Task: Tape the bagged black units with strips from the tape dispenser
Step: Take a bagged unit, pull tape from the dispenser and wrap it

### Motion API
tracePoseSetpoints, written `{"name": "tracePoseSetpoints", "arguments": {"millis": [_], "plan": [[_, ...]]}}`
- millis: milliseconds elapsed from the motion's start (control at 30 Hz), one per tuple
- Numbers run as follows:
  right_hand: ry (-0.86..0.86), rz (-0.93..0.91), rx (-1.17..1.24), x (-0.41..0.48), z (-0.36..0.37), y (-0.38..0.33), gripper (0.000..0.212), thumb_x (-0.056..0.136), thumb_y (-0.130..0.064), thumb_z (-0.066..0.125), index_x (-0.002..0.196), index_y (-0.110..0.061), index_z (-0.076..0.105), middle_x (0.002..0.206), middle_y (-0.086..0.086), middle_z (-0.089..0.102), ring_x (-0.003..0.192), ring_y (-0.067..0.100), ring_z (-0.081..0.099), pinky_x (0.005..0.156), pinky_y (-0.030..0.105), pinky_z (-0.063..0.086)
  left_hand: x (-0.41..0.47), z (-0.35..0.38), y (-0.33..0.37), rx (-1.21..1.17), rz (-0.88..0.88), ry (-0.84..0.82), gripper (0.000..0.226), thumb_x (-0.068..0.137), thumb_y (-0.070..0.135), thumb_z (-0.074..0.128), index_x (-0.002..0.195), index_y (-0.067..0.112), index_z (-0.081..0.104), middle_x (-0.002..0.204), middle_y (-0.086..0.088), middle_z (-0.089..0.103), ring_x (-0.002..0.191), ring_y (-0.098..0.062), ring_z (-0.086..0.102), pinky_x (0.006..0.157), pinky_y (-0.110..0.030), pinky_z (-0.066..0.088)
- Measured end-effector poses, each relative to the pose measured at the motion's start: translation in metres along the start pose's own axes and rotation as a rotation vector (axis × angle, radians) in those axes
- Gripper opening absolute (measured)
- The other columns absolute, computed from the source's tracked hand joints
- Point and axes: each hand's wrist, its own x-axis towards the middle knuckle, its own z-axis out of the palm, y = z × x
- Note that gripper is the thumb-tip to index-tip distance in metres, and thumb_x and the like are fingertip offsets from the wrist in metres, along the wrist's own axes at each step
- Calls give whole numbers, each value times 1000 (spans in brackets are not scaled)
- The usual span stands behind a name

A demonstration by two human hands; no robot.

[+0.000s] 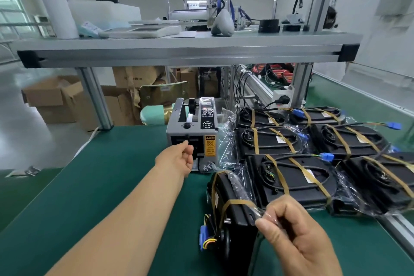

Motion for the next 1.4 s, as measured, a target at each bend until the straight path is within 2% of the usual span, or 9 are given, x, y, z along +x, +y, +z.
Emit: {"name": "tracePoseSetpoints", "arguments": {"millis": [200,300,367,467,567,700,767,1033,1400], "plan": [[-22,-32,-6,-8,4,3,19,75,-23,72,67,-29,55,66,-11,50,56,3,44,56,13,37,6,3,-5,-37,-35,25,13,97,17,61,86,10,60,47,2,64,36,-4,57,41,-18,43],[-35,-32,-17,-11,6,3,19,75,-25,73,68,-29,56,67,-12,52,57,3,46,57,12,38,10,10,-6,-70,7,90,6,98,14,57,98,9,60,71,-2,68,49,-5,58,45,-20,41],[-36,-26,-16,-12,6,3,19,75,-26,73,68,-31,56,68,-12,52,58,3,47,58,12,38,7,14,-6,-121,26,141,6,97,9,54,95,5,59,79,-5,69,54,-7,58,50,-20,41],[-16,-8,-17,-16,4,4,20,73,-26,74,66,-33,57,67,-11,53,58,4,48,58,13,39,-12,12,-8,-82,136,182,13,91,7,58,78,9,56,65,-3,61,51,-7,56,48,-21,41],[-4,37,5,-21,4,3,18,72,-26,74,65,-30,59,66,-13,52,58,2,47,58,12,39,-48,-5,-12,119,203,-29,22,94,12,58,72,14,53,58,3,54,43,-4,52,47,-20,42],[-34,111,50,-27,8,0,14,77,-27,69,67,-32,61,69,-10,55,61,8,50,60,16,40,-118,-41,-22,476,129,-629,20,91,19,63,71,18,62,70,0,58,56,-8,55,54,-22,49],[-50,160,91,-28,9,-1,14,80,-28,67,69,-33,61,70,-6,55,64,12,51,64,20,41,-145,-52,-28,645,69,-791,14,84,23,69,70,20,66,73,-1,59,61,-9,54,57,-22,48],[-85,283,237,-31,17,-4,9,85,-31,61,79,-24,62,71,14,52,69,23,48,71,40,41,-162,-50,-27,1007,162,-724,15,89,8,65,75,11,61,55,-2,49,50,-11,41,52,-21,36],[-114,265,202,-32,19,-5,11,86,-33,59,79,-25,61,70,-2,55,70,15,51,71,30,44,-161,-41,-25,1216,230,-700,19,80,13,76,63,18,68,55,2,48,47,-9,33,48,-19,29]]}}
